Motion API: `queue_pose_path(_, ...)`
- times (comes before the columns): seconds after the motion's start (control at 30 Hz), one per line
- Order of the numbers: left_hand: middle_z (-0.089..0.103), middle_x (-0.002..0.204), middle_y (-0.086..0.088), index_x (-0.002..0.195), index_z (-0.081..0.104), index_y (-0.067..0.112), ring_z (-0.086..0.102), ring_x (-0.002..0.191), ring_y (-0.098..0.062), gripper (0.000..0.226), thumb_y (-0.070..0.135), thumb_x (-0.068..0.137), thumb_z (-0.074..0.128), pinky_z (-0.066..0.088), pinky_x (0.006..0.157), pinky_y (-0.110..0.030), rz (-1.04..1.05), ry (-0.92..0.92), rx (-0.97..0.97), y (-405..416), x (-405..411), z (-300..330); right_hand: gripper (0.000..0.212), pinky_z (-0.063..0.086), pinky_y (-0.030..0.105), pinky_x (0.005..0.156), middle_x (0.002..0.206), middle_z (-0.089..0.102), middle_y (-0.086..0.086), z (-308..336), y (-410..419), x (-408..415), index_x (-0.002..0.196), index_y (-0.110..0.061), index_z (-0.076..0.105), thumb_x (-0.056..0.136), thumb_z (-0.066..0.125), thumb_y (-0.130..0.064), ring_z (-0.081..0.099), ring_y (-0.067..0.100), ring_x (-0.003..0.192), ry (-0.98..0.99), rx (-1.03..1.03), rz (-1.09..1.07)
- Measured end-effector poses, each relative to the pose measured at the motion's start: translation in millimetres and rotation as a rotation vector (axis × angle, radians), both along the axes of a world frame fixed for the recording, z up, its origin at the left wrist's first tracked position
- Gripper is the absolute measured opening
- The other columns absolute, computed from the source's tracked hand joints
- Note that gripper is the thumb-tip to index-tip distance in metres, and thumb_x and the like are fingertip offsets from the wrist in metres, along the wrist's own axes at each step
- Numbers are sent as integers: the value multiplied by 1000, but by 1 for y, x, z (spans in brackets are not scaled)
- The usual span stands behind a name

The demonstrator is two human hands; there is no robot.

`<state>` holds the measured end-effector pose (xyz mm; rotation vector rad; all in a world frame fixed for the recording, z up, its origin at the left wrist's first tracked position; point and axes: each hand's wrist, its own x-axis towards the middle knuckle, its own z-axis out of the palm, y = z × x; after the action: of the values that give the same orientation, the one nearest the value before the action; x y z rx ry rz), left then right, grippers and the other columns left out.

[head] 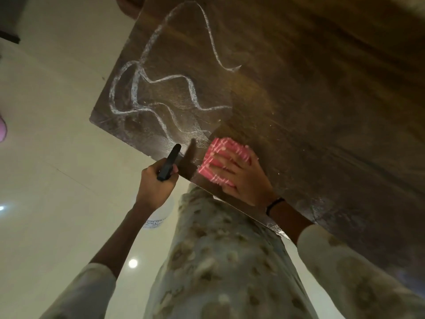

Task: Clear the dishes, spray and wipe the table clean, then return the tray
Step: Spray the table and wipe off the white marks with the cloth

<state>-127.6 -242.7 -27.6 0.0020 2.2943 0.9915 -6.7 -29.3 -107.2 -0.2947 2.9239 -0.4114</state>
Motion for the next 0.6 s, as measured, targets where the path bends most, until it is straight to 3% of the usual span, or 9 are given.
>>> queue_pose_path(0.1,52,45,10,69,59,22,39,47,-21,25,2,84,62,36,48,-23,35,-44,9,-1,-9,2,58,12,64,111,155,30,-5,4,-10,-29,145,-35,35,91,42,-53,20,22,145,-54,19,-189)
queue_pose_path(0.2,53,51,9,77,62,15,37,49,-14,15,2,82,64,35,52,-20,-28,-19,19,-1,-16,4,50,9,63,112,152,36,-3,7,-45,-55,142,-34,41,94,41,-48,23,24,145,-72,-18,-221)
queue_pose_path(0.3,54,58,-11,87,65,18,34,54,-19,14,5,83,65,33,51,-24,-74,-41,41,2,-25,7,46,12,64,111,149,41,-2,7,-67,-49,140,-34,42,96,38,-46,28,26,143,-85,-50,-97)
queue_pose_path(0.4,56,66,-28,83,62,12,37,53,-32,6,9,78,64,36,53,-32,-135,-77,60,7,-36,9,53,14,63,113,152,37,-2,5,-51,-23,144,-34,37,94,41,-51,26,25,144,-31,-31,38)
queue_pose_path(0.5,63,68,-21,81,64,10,55,61,-40,16,21,71,59,49,58,-43,-204,-65,5,15,-45,6,58,13,60,114,150,38,-2,4,-18,-7,142,-34,38,89,47,-54,26,25,142,-2,39,-26)
queue_pose_path(0.6,65,67,-11,84,67,16,56,54,-28,20,24,69,57,48,56,-35,-278,-75,-12,30,-53,7,60,12,62,112,152,35,2,5,3,-15,145,-34,32,90,41,-58,24,27,143,-73,149,-196)
